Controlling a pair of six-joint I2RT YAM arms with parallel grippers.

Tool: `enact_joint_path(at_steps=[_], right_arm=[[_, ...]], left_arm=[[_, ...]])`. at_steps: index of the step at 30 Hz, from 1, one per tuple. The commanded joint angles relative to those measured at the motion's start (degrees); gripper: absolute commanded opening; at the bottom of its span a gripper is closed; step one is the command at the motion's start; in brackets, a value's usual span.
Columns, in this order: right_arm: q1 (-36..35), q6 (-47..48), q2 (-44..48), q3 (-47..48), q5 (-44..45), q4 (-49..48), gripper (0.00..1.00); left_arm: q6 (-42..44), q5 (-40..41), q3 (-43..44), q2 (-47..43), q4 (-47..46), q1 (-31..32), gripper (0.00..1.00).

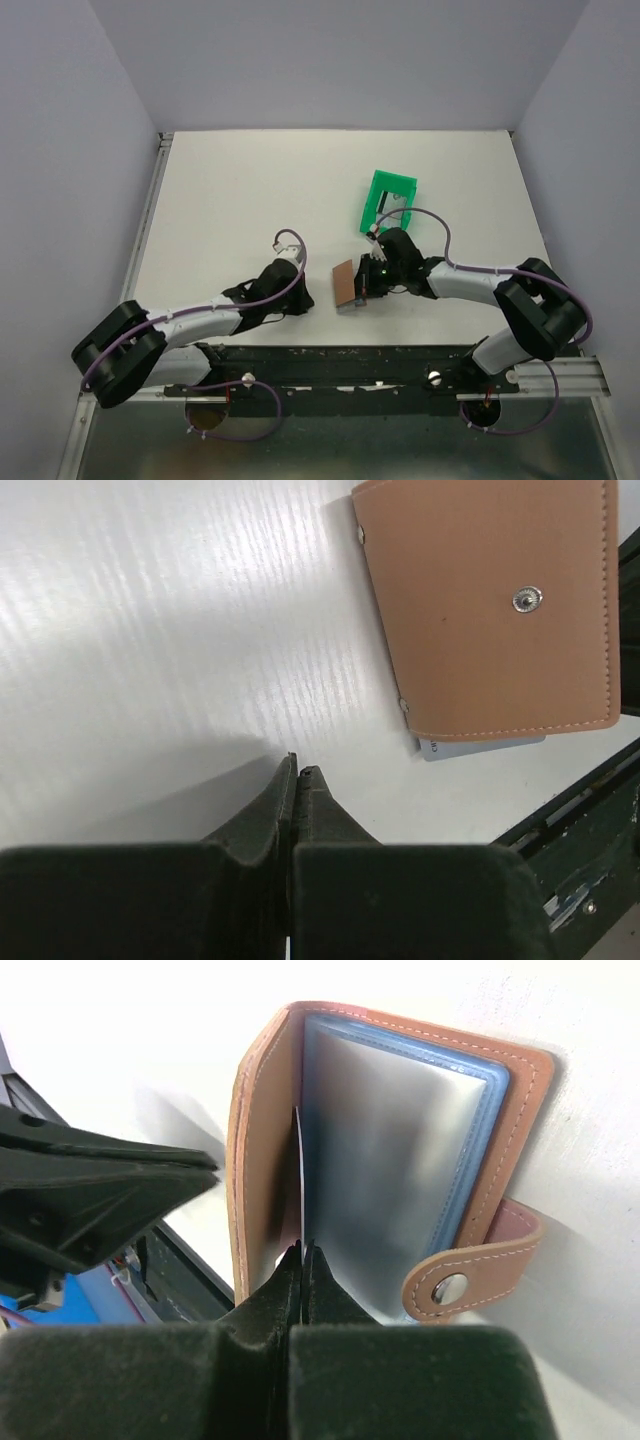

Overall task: Put the credit cards into the card holder
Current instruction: Open the card holder at the center of the board.

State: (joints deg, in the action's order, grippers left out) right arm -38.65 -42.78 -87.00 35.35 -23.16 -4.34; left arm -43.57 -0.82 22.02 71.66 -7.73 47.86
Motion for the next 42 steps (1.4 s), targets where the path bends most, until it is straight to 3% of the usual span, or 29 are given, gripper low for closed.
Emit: enact_joint_path(at_steps=[1,6,12,42], right_arm=[[-0.2,2.2,-0.6,1.4,3.9,4.1,0.00],[-0.2,2.4,0.1,1.6,5.0,4.3,0.01],[-0.2,1.6,-0.9,1.1,3.3,2.8,0.00],[-0.8,1.3,5.2,1.2,-8.4,-3.6,0.00]], left_arm=[[1.1,6.5,0.5,-10.0,9.7,0.2,0.00],[5.7,4.3,5.2,-17.8,6.5,0.2,0.00],[8.6,1.9,11.5,-14.0,6.8,0.2,0.00],[8.3,-3.0,14.0,-10.5,3.0,0.2,0.00]])
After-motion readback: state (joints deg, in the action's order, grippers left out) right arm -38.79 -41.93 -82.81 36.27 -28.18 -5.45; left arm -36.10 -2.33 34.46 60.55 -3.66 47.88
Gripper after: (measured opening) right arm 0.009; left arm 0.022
